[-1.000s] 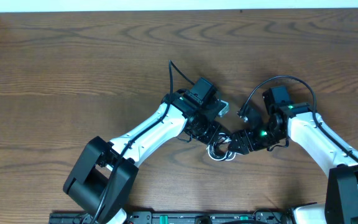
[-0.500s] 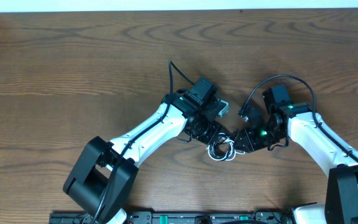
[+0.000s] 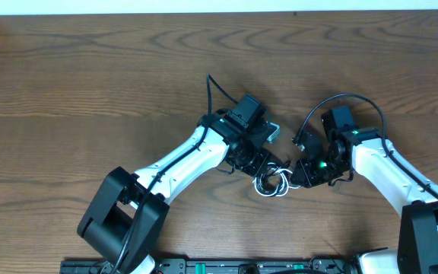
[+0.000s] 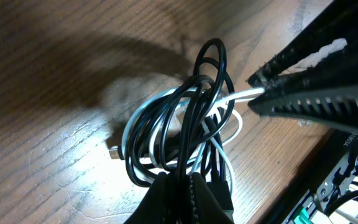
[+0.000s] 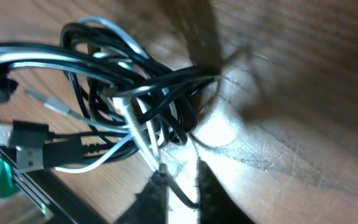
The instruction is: Untangle cables
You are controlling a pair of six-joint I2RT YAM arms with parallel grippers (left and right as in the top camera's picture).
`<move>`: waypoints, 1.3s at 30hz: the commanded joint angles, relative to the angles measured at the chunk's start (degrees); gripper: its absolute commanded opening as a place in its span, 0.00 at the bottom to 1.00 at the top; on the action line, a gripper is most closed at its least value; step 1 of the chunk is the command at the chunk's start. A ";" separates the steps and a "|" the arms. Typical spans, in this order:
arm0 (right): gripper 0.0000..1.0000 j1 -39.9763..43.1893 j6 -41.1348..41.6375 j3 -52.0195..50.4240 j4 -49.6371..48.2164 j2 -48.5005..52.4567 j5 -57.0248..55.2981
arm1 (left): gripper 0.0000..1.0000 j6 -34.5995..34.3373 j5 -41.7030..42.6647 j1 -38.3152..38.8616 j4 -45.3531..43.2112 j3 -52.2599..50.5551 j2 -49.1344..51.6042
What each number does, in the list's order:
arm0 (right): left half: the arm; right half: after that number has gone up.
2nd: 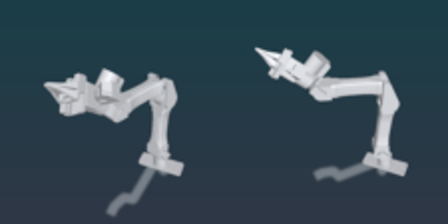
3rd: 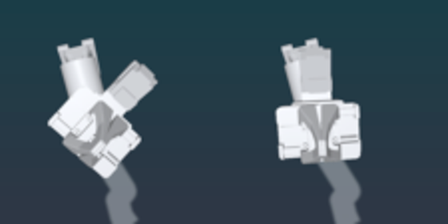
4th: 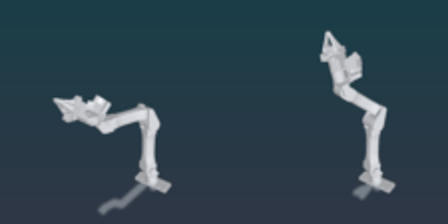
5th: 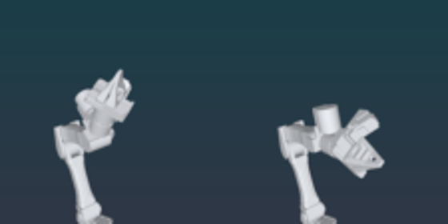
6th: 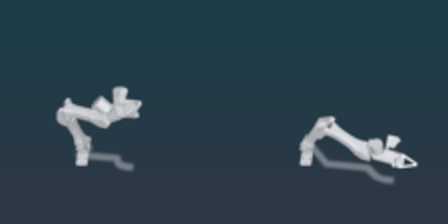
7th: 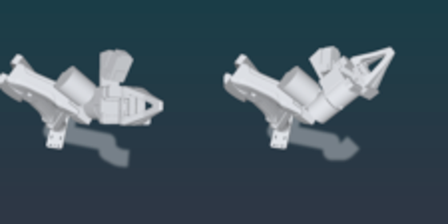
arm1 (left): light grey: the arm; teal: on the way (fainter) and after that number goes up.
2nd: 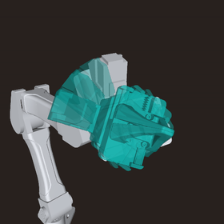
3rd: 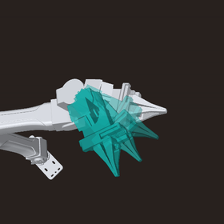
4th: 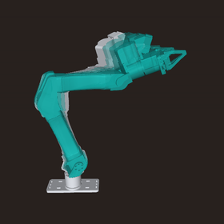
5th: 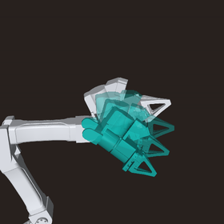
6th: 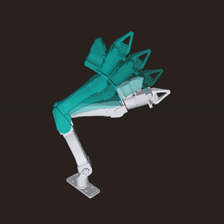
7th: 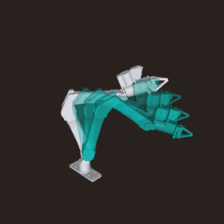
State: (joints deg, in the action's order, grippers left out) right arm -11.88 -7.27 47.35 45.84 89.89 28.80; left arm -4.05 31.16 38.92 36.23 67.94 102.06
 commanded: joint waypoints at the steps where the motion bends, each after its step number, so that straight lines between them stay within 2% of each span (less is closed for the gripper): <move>1: 0.01 -0.22 -0.02 -0.50 -0.39 0.39 -0.76 | 0.08 0.37 -0.37 0.07 0.44 -0.13 0.17; 4: 0.01 -0.17 5.25 -0.55 -0.98 0.39 -8.61 | 0.08 0.37 -0.37 0.07 0.48 -0.13 0.17; 9: 0.01 -0.15 31.36 -0.63 1.11 0.39 -35.30 | 0.08 0.37 -0.37 0.07 0.85 -0.13 0.17; 11: 0.01 -0.15 38.07 -0.79 1.81 0.39 -39.93 | 0.08 0.37 -0.37 0.07 1.03 -0.13 0.17; 12: 0.05 -0.15 39.80 -0.94 1.53 0.39 -40.48 | 0.08 0.37 -0.37 0.07 1.07 -0.13 0.17; 13: 0.16 -0.15 40.59 -0.98 0.98 0.39 -40.37 | 0.08 0.37 -0.37 0.07 1.09 -0.13 0.17; 15: 0.46 -0.17 40.65 -0.98 -1.11 0.39 -38.03 | 0.08 0.37 -0.37 0.07 1.07 -0.13 0.17; 16: 0.70 -0.17 40.61 -0.98 -2.08 0.39 -36.52 | 0.08 0.39 -0.37 0.07 1.07 -0.13 0.17; 17: 0.89 -0.17 40.13 -0.98 -2.84 0.39 -35.21 | 0.08 0.39 -0.37 0.07 1.07 -0.13 0.17; 18: 0.95 -0.17 38.38 -0.98 -3.34 0.39 -33.94 | 0.08 0.39 -0.37 0.07 1.05 -0.13 0.17; 20: 0.98 -0.17 33.83 -0.98 -4.24 0.39 -31.26 | 0.08 0.39 -0.37 0.07 1.03 -0.13 0.17; 24: 0.99 -0.17 27.17 -0.96 -6.95 0.39 -22.43 | 0.08 0.39 -0.37 0.07 1.05 -0.13 0.17; 28: 0.99 -0.17 26.95 -0.94 -9.31 0.39 -17.31 | 0.08 0.39 -0.39 0.07 1.05 -0.13 0.17; 32: 0.93 0.02 26.95 -0.17 -10.16 0.37 -18.03 | 0.08 0.37 -2.12 0.07 1.27 -0.13 0.17; 39: 0.91 3.13 26.93 6.93 -3.30 -1.70 -17.59 | 0.08 0.37 -2.75 0.07 2.36 -0.13 0.17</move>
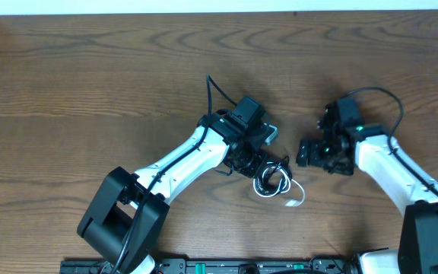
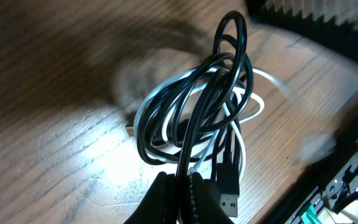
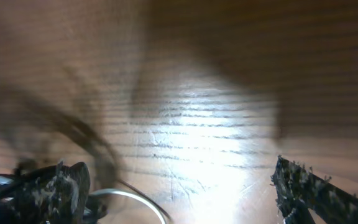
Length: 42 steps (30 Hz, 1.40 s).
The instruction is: Untangle cables
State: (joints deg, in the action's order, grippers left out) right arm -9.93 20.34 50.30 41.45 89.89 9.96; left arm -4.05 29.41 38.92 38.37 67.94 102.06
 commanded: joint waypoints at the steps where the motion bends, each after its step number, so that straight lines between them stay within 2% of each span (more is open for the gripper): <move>1: 0.90 1.40 -0.68 5.11 2.10 -2.21 2.27 | 0.08 0.37 -1.01 0.07 0.15 -0.13 0.17; 5: 0.87 1.05 -0.52 6.99 3.19 -4.35 10.34 | 0.08 0.37 -1.01 0.07 0.15 -0.13 0.17; 9: 0.83 0.00 6.05 6.88 3.39 -4.68 16.15 | 0.08 0.35 -0.96 0.07 -0.11 -0.13 0.17; 15: 0.74 -3.06 15.87 5.79 3.52 -4.48 15.19 | 0.08 0.35 0.76 0.07 -1.46 -0.11 0.15; 21: 0.61 -5.84 21.53 4.85 3.28 -4.42 10.29 | 0.07 0.13 3.19 0.07 -3.13 -0.11 0.13; 32: 0.49 -7.43 27.71 2.27 1.92 -4.39 8.20 | 0.07 -0.92 3.56 0.07 -3.72 -0.11 -0.13; 38: 0.39 -7.43 28.94 -0.04 0.39 -4.37 9.27 | 0.07 -0.96 6.21 0.07 -4.85 -0.11 -0.28; 42: 0.27 -7.43 28.92 -0.39 0.15 -4.37 9.77 | 0.07 -0.96 6.23 0.07 -4.83 -0.11 -0.28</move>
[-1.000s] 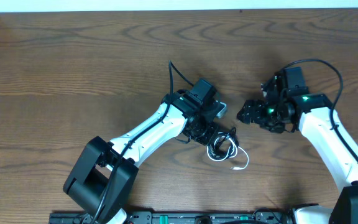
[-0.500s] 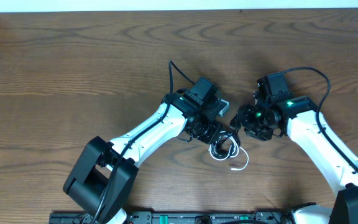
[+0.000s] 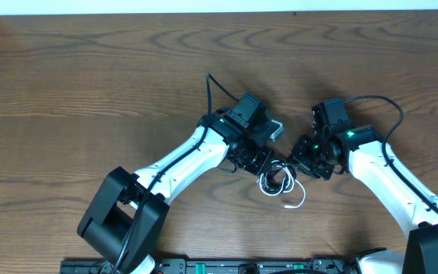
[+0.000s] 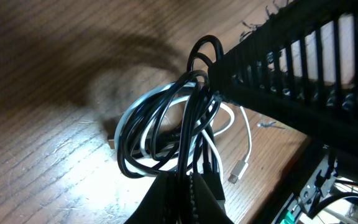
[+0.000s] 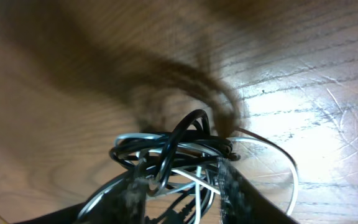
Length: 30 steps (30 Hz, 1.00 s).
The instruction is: Untangle cables
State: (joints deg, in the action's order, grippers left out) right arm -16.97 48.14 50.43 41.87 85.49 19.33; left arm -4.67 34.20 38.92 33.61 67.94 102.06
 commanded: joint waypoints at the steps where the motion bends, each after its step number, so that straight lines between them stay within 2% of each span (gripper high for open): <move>1: 0.25 -0.39 1.11 -0.52 -0.24 0.00 0.70 | 0.08 -0.35 1.44 0.07 -0.07 -0.11 -0.28; 13: 0.22 -2.29 1.14 -2.08 -1.27 0.02 0.07 | 0.07 -0.35 2.71 0.07 -0.07 -0.11 -0.26; 22: 0.04 -2.84 2.64 -6.80 -5.14 0.02 -0.57 | 0.07 -0.35 2.69 0.07 0.02 -0.11 -0.26; 30: 0.01 -2.84 2.62 -8.41 -4.92 0.02 -5.51 | 0.08 -0.28 1.95 0.07 1.40 -0.13 -0.26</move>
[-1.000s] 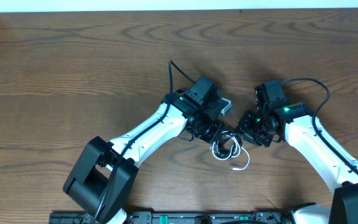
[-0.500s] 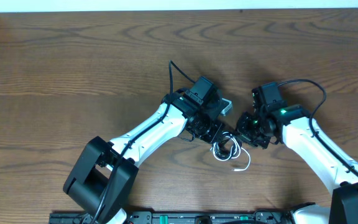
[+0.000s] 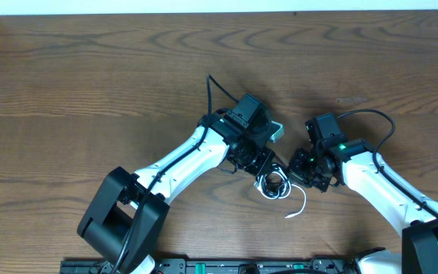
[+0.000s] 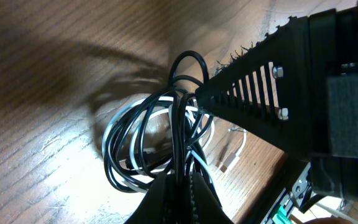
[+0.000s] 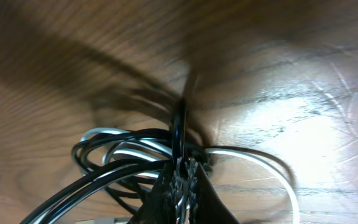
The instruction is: Untangle cables
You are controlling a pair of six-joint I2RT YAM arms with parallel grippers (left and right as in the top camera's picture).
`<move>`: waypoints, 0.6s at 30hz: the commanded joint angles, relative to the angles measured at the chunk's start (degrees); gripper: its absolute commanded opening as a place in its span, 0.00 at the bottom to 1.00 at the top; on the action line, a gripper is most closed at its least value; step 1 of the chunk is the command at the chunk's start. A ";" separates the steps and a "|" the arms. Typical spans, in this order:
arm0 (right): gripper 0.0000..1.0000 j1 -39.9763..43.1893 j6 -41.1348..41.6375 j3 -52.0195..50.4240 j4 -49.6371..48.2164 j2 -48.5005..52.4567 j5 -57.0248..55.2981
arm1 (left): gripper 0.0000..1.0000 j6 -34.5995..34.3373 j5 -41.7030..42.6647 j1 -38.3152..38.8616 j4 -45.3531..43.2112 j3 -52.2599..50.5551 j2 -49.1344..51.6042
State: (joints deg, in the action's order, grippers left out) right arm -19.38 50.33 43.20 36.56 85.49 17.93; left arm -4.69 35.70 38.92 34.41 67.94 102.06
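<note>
A knot of black and white cables (image 3: pixel 272 183) lies on the wooden table between the two arms. My left gripper (image 3: pixel 265 167) is shut on the black strands (image 4: pixel 178 155) at the knot's left side. From the right, my right gripper (image 3: pixel 293 169) is shut on the upright black loop (image 5: pixel 179 127) of the same knot. A white cable (image 5: pixel 277 169) curves out past it, and its free end (image 3: pixel 294 207) trails on the table below the knot. In the left wrist view the right gripper's ribbed finger (image 4: pixel 253 87) presses against the loop.
The dark wooden table (image 3: pixel 90 91) spreads to the left and back. A white wall edge (image 3: pixel 219 6) runs along the far side. A black rail with a green part (image 3: pixel 204 266) lies along the near edge.
My right gripper was open astride the black loop; now it is shut on it and sits slightly lower and to the left. The white cable's free end has shifted a little.
My left gripper held the black strands throughout. The right gripper first pinched a white strand at the knot. Then it stood open off to the right with the white end lying free. It was back at the knot, open, and is now shut on the black loop.
</note>
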 commanded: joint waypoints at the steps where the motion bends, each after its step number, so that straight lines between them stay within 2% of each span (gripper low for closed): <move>1: 0.01 -0.44 0.44 -1.29 0.50 0.02 -5.25 | 0.07 -0.28 -0.22 0.07 0.96 -0.13 -0.26; 8: 0.01 -0.11 0.44 -1.38 1.90 0.02 -19.41 | 0.08 -0.24 -5.42 0.07 4.33 -0.13 -0.26; 15: 0.02 -0.11 0.44 -1.38 2.34 0.02 -27.74 | 0.07 -0.26 -6.45 0.07 5.03 -0.13 -0.26; 18: 0.11 -0.11 0.44 -1.38 3.13 0.02 -31.71 | 0.08 -0.26 -6.45 0.07 5.05 -0.13 -0.26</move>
State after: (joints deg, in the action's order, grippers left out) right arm -19.38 50.43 42.46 39.11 85.49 -5.06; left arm -4.69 30.46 38.92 38.98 67.94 102.06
